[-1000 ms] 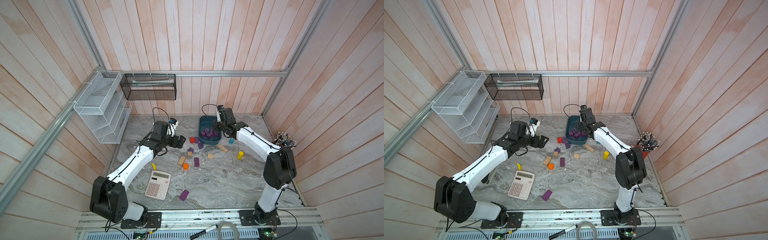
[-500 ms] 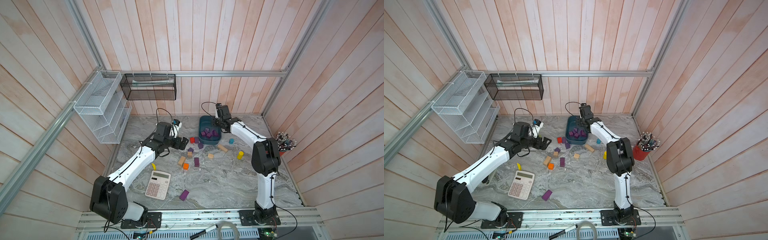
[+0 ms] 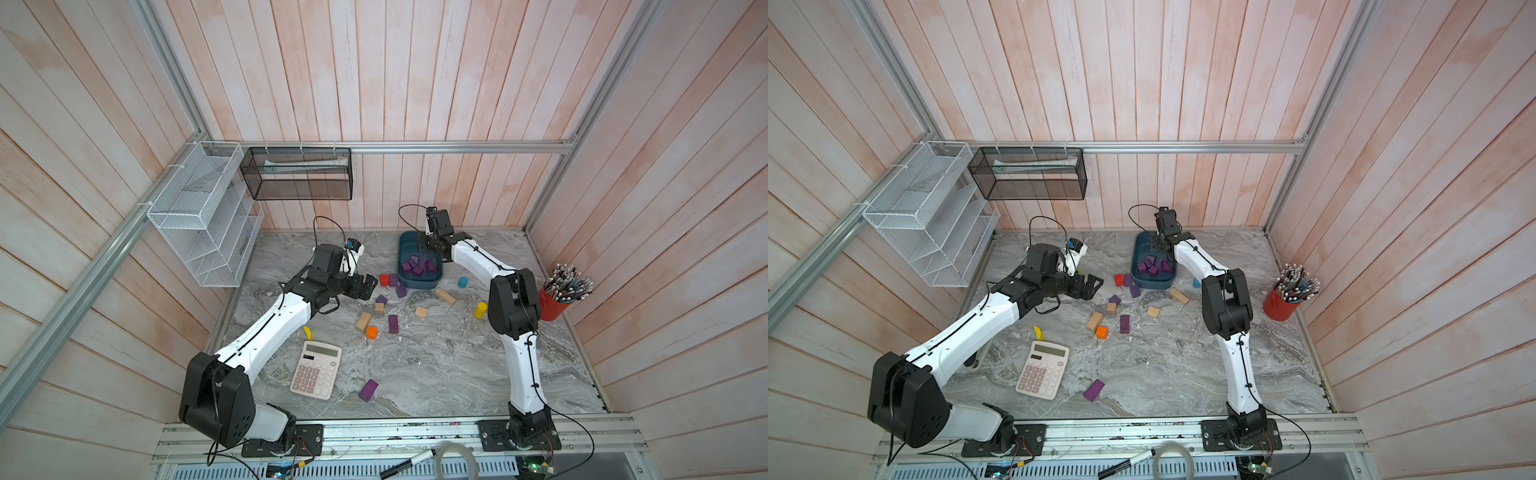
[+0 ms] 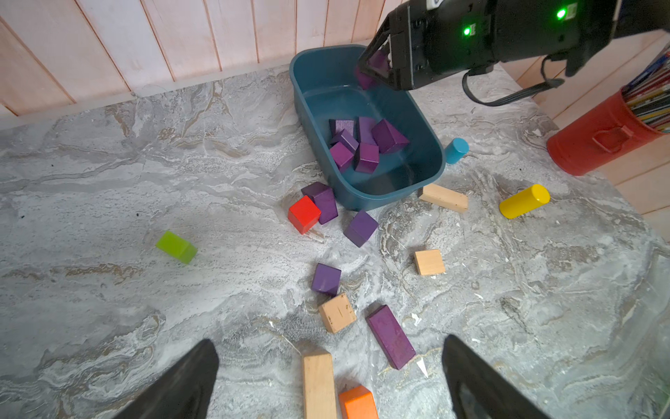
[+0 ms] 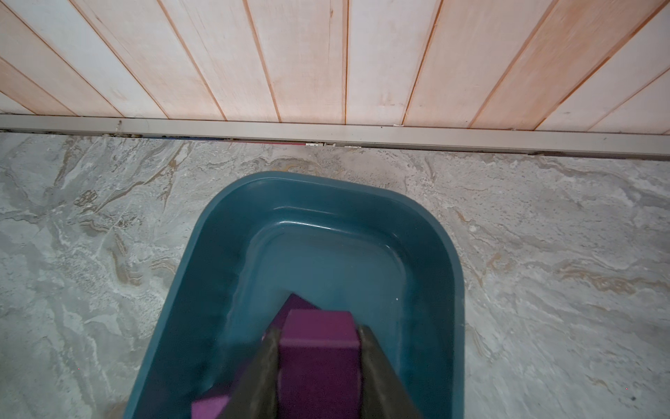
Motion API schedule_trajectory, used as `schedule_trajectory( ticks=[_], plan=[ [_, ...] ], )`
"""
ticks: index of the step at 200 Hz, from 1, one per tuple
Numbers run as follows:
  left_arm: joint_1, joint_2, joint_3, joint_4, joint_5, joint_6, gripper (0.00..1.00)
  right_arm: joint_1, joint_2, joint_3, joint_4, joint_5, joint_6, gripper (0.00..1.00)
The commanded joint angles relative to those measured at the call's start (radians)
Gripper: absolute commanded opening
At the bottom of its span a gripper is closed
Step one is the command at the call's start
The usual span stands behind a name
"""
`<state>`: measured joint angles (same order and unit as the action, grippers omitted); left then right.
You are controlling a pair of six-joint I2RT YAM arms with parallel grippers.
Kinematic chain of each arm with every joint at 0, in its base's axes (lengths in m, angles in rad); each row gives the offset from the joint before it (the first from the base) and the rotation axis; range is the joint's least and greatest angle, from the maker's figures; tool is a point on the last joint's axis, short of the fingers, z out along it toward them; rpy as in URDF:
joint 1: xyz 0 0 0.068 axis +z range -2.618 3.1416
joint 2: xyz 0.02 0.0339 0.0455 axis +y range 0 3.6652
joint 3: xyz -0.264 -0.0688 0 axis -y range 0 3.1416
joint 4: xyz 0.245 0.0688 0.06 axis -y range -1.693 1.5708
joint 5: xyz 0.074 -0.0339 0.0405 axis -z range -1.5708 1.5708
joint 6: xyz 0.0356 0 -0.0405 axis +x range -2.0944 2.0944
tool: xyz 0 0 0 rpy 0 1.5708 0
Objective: Pick purple bricks into the storage bin
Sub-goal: Place the building block in the storage box.
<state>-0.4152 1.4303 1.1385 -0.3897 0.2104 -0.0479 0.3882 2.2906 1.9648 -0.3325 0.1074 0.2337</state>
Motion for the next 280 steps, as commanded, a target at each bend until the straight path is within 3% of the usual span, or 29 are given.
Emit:
schedule_trajectory(
  ticks=[1, 169, 237, 280],
  plan=[
    [-0.004, -0.021, 0.013, -0.01, -0.02, 0.013, 0.97, -0.017, 0.03, 0.055, -0.026, 0.014, -0.007, 0.23],
    [-0.006, 0.014, 0.013, -0.011, -0.032, 0.016, 0.97, -0.017, 0.204, 0.164, -0.077, -0.01, 0.001, 0.25],
    [-0.006, 0.016, 0.015, -0.015, -0.039, 0.019, 0.97, -0.014, 0.182, 0.223, -0.11, -0.027, -0.004, 0.54],
    [-0.006, 0.015, 0.013, -0.014, -0.058, 0.022, 0.97, -0.009, 0.082, 0.261, -0.132, -0.034, -0.007, 0.58]
  ],
)
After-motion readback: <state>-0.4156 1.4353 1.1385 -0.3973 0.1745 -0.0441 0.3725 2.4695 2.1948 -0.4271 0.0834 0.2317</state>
